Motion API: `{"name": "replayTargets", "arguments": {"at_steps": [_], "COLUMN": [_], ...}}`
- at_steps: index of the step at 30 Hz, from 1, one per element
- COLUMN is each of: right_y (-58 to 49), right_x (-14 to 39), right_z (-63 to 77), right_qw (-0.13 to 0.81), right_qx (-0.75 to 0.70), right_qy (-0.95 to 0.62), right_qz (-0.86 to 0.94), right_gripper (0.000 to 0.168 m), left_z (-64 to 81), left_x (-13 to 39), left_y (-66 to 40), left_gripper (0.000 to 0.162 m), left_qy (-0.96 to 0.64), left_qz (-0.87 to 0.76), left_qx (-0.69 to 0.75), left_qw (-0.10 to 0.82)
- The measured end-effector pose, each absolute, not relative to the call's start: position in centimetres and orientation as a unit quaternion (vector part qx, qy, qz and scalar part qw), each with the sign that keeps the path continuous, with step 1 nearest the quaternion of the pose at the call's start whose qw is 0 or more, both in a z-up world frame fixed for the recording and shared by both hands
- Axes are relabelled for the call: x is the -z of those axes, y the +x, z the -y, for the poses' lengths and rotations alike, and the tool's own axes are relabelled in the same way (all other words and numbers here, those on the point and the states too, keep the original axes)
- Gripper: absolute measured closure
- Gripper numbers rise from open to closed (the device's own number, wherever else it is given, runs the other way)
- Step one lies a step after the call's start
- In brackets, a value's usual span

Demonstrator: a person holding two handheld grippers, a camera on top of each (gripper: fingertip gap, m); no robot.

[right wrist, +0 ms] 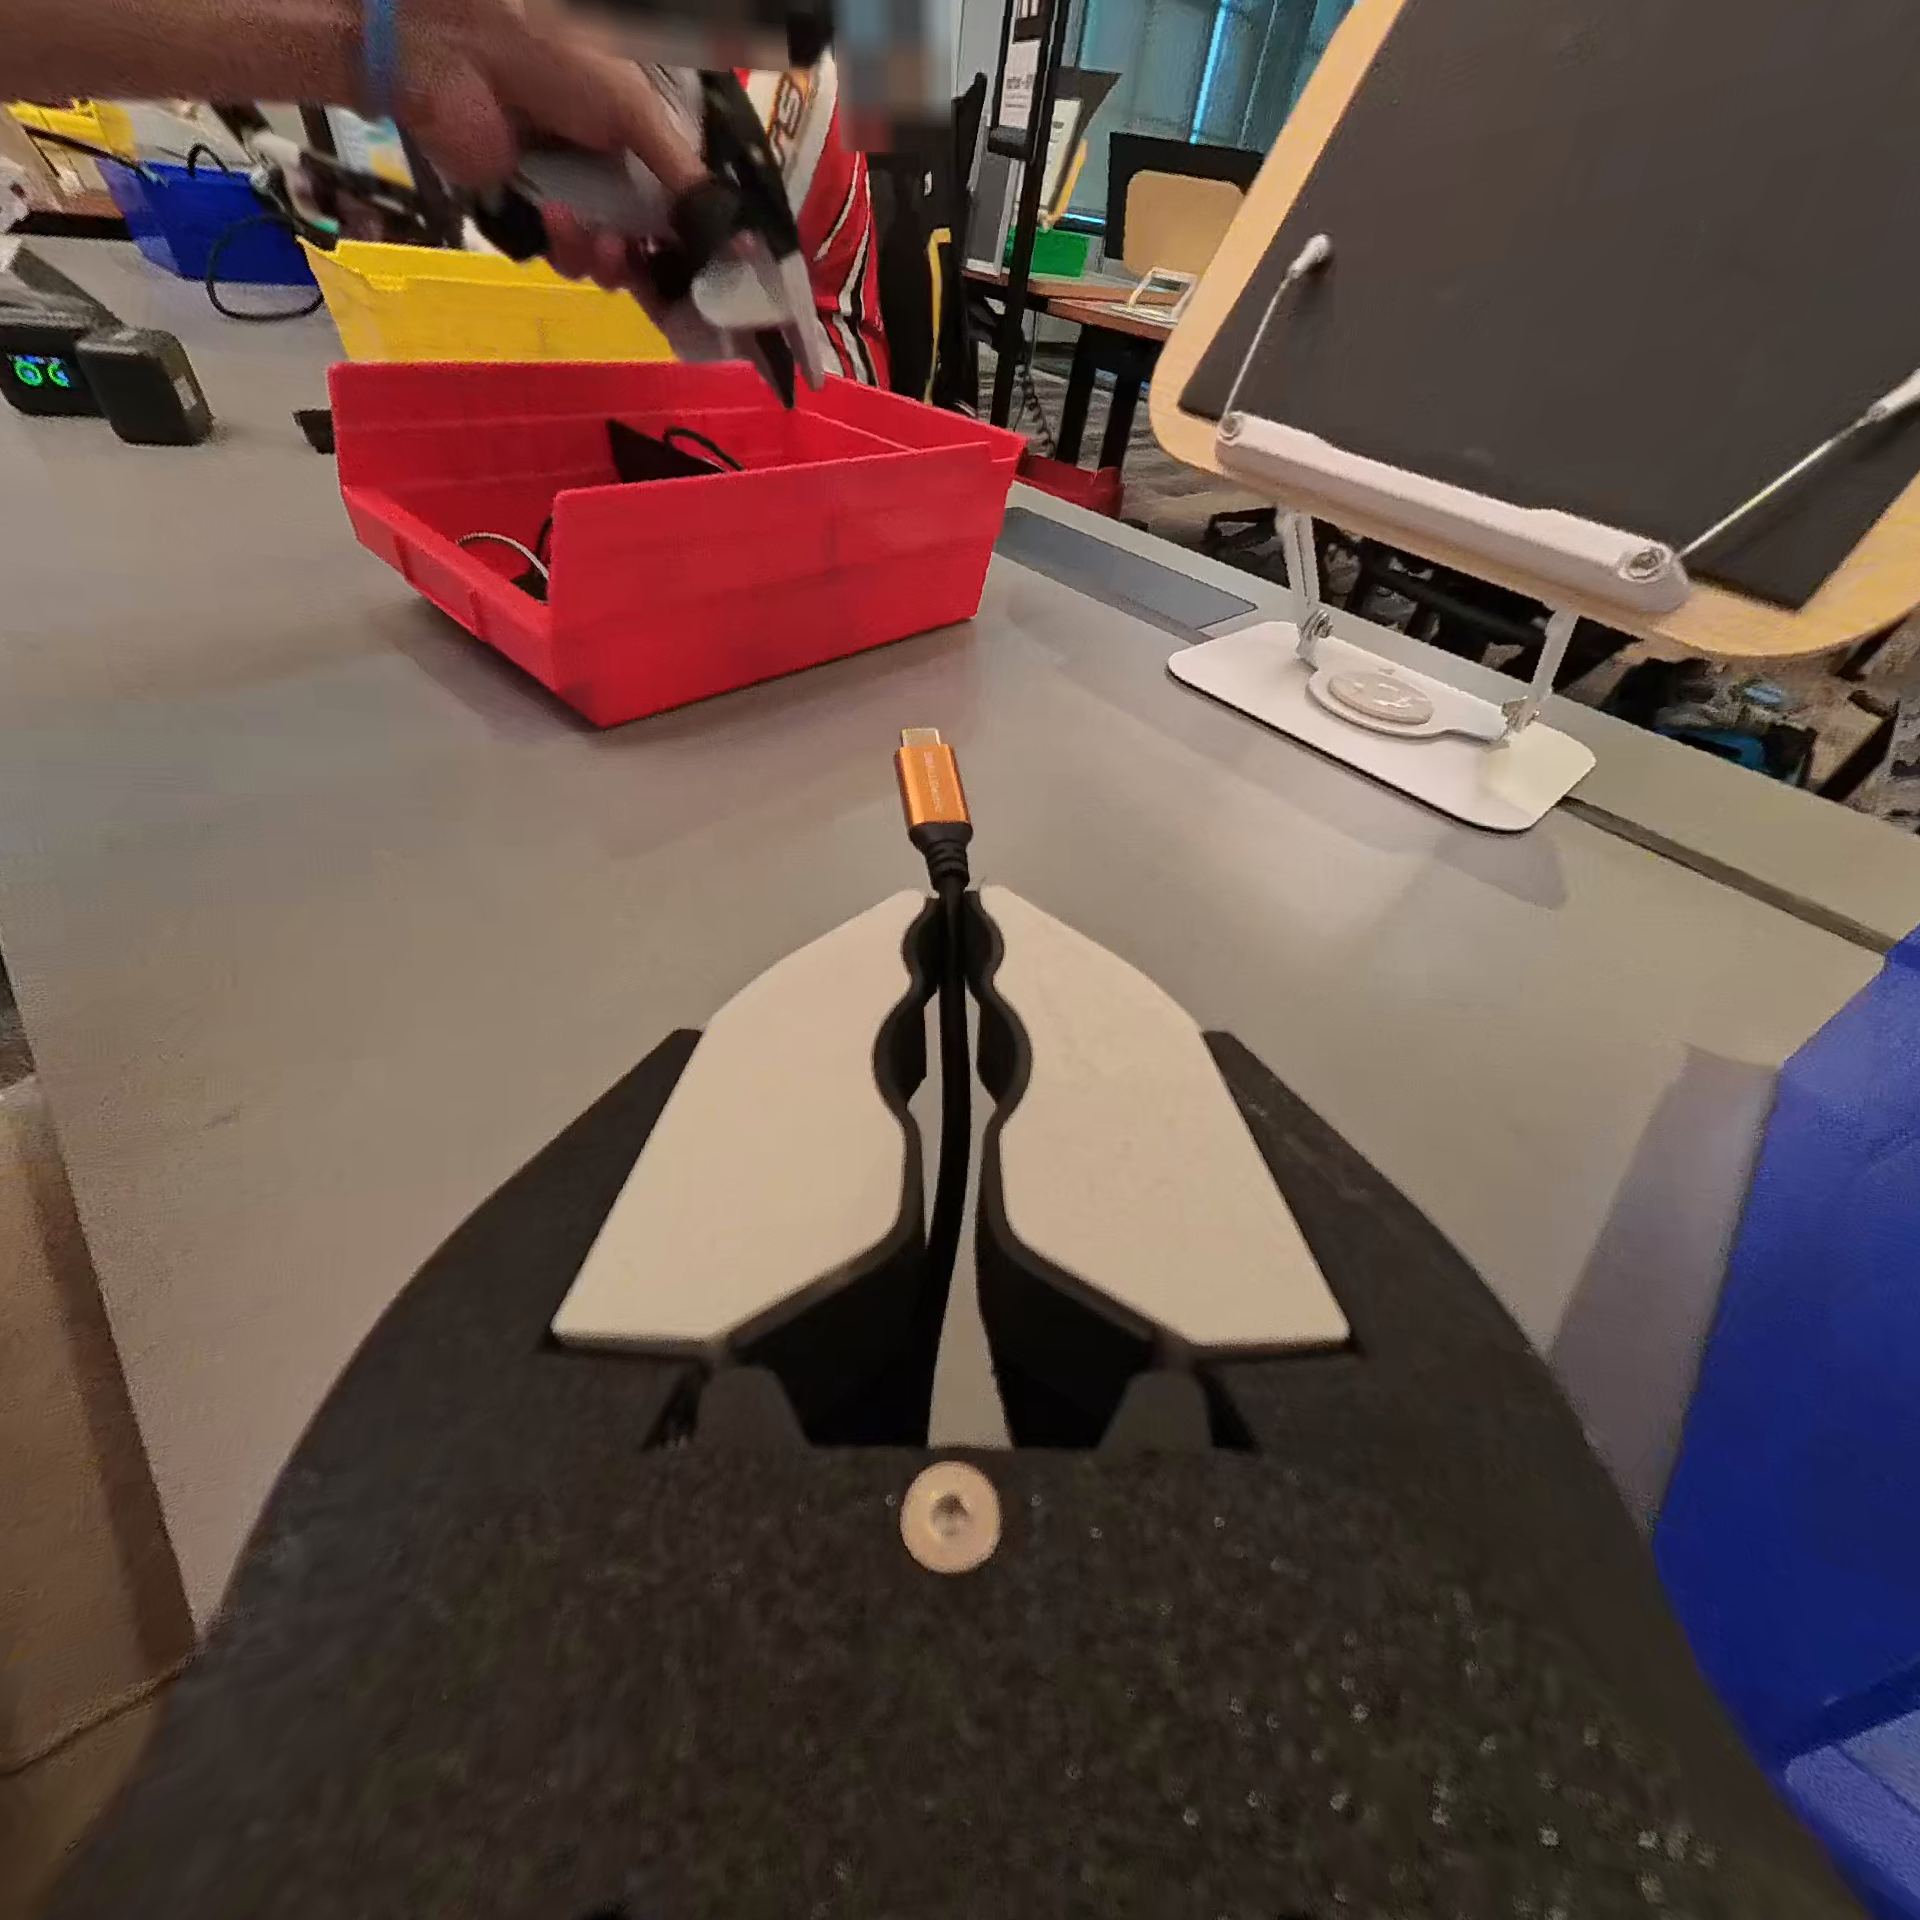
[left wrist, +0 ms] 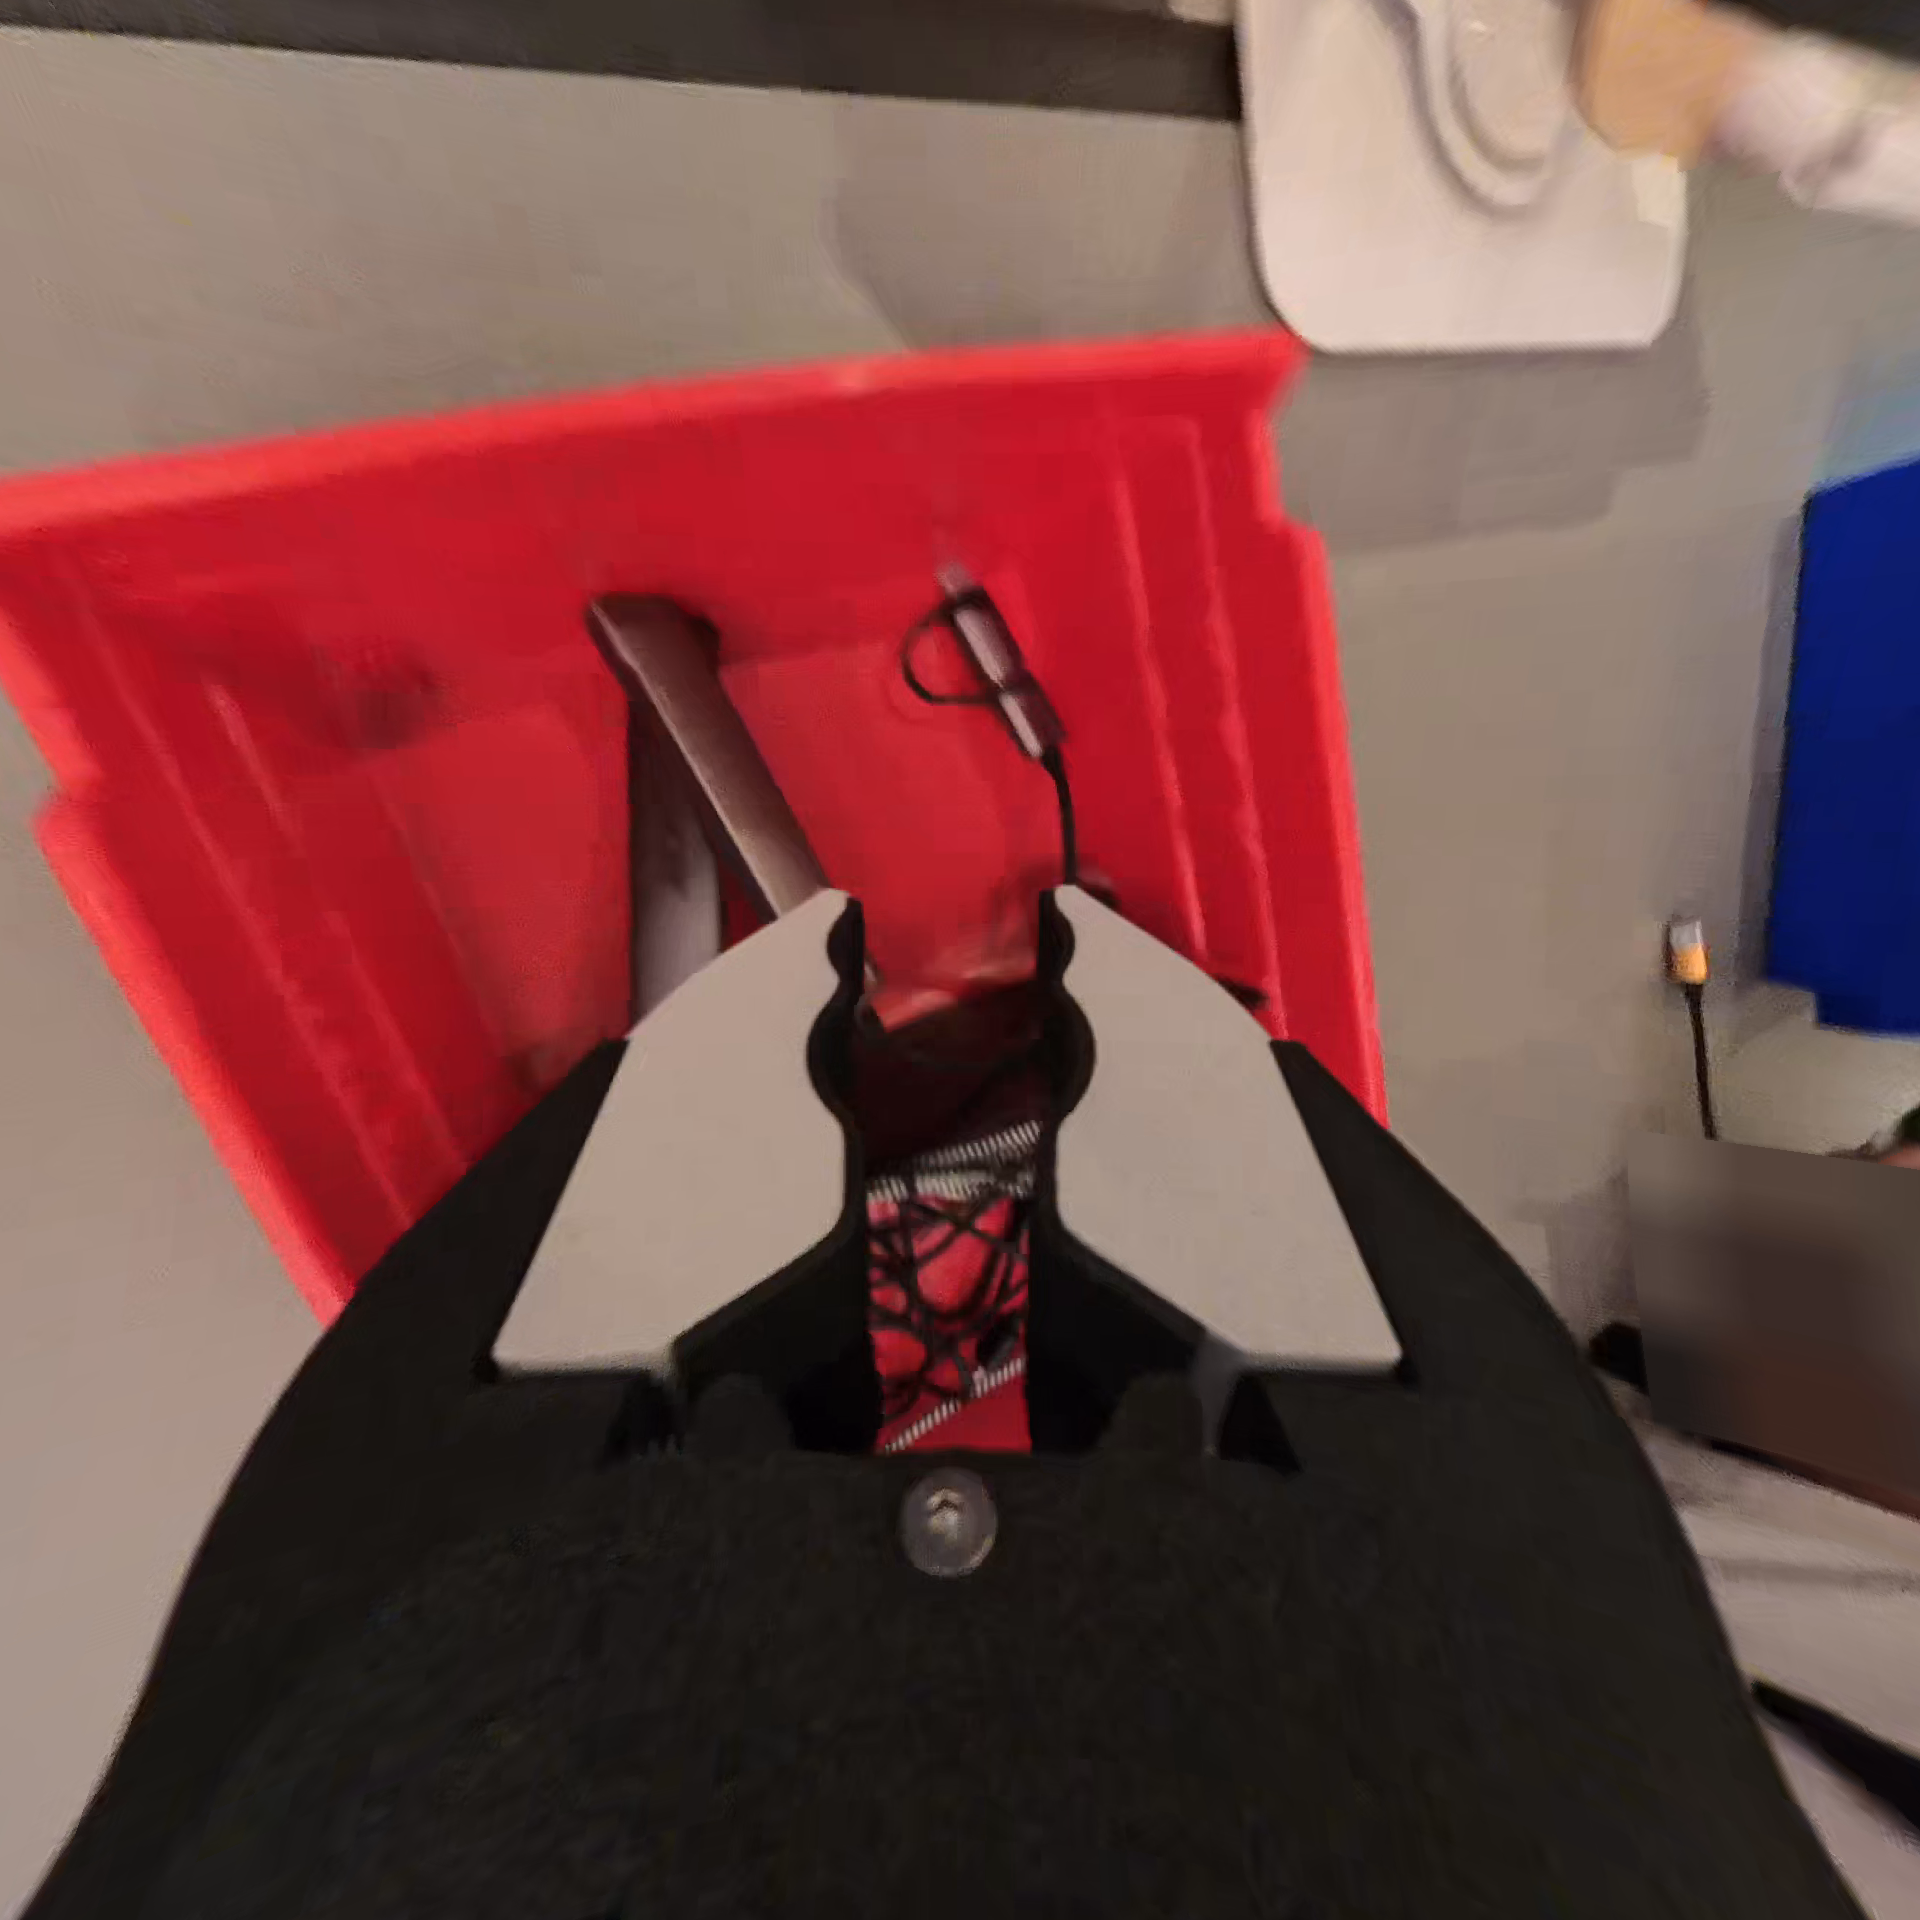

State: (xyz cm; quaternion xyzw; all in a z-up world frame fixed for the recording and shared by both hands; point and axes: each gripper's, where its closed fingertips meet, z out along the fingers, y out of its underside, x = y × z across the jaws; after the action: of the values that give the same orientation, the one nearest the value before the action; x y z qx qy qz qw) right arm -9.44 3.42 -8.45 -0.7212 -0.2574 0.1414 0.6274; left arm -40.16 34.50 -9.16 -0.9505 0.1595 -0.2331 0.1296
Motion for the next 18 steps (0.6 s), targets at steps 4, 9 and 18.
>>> {"name": "replayTargets", "arguments": {"at_steps": [4,9,18], "right_y": [-8.8,-8.5,-9.0], "right_x": [8.2,8.3,8.5], "right_z": [-3.5,-3.5,-3.2], "right_qw": [0.628,0.625,0.619], "right_qx": [-0.158,-0.164,-0.171], "right_qy": [-0.723,-0.726,-0.727], "right_qz": [0.240,0.235,0.241], "right_gripper": [0.165,0.165,0.165], "left_z": [-38.1,-39.1,-39.2], "left_x": [12.5,15.3,14.8], "left_y": [-40.5,-40.8,-40.6], "left_gripper": [0.125,0.112,0.152], "left_qy": [-0.967,-0.976,-0.963], "left_qz": [-0.106,-0.067,-0.042], "left_qx": [0.208,0.178,0.231], "left_qw": [0.106,0.107,0.132]}}
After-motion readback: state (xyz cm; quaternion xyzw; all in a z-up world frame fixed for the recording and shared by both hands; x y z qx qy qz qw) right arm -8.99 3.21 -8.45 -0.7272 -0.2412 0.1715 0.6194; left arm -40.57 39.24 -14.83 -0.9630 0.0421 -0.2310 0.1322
